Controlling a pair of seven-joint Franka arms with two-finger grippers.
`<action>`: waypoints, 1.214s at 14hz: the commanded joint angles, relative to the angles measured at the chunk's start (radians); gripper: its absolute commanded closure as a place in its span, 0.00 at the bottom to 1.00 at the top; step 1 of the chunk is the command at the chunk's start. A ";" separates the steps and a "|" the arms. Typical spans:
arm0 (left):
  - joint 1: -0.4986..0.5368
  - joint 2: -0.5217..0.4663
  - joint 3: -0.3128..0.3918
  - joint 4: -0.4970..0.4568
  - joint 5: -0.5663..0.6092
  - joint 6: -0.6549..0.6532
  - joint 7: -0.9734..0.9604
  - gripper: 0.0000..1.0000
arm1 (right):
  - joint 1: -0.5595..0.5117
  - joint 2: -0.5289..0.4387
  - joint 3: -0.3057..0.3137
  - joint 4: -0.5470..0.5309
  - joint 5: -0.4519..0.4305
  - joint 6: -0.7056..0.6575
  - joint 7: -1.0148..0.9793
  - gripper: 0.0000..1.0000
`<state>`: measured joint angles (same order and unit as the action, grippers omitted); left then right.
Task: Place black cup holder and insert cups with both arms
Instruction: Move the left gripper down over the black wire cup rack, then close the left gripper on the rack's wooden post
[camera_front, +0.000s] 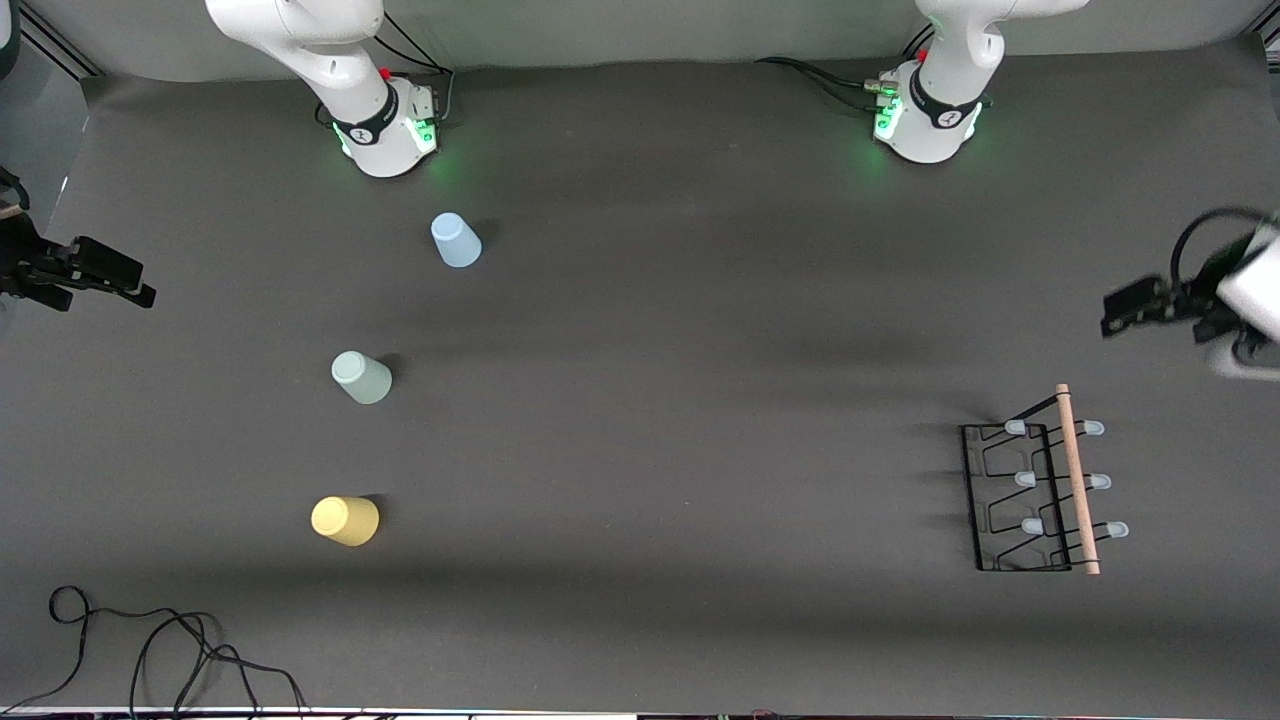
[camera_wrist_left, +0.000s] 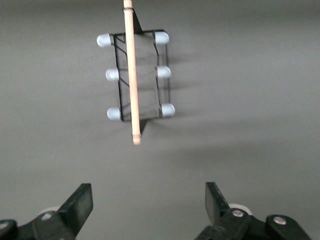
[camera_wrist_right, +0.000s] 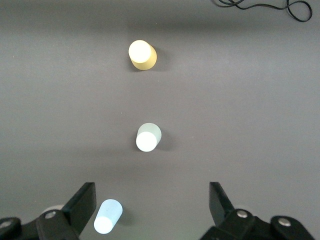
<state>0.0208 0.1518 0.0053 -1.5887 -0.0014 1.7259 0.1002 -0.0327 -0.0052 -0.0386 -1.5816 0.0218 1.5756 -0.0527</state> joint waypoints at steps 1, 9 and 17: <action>0.025 0.113 0.001 0.013 0.011 0.134 0.018 0.00 | 0.008 -0.012 -0.009 0.000 0.004 0.007 -0.015 0.00; 0.036 0.348 -0.002 0.021 0.050 0.337 0.068 0.11 | 0.008 -0.006 -0.009 0.000 0.004 0.007 -0.015 0.00; 0.039 0.367 -0.001 0.019 0.051 0.320 0.093 1.00 | 0.008 -0.004 -0.009 0.000 0.004 0.009 -0.015 0.00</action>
<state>0.0611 0.5169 0.0028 -1.5864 0.0329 2.0650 0.1774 -0.0328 -0.0062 -0.0386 -1.5814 0.0218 1.5756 -0.0527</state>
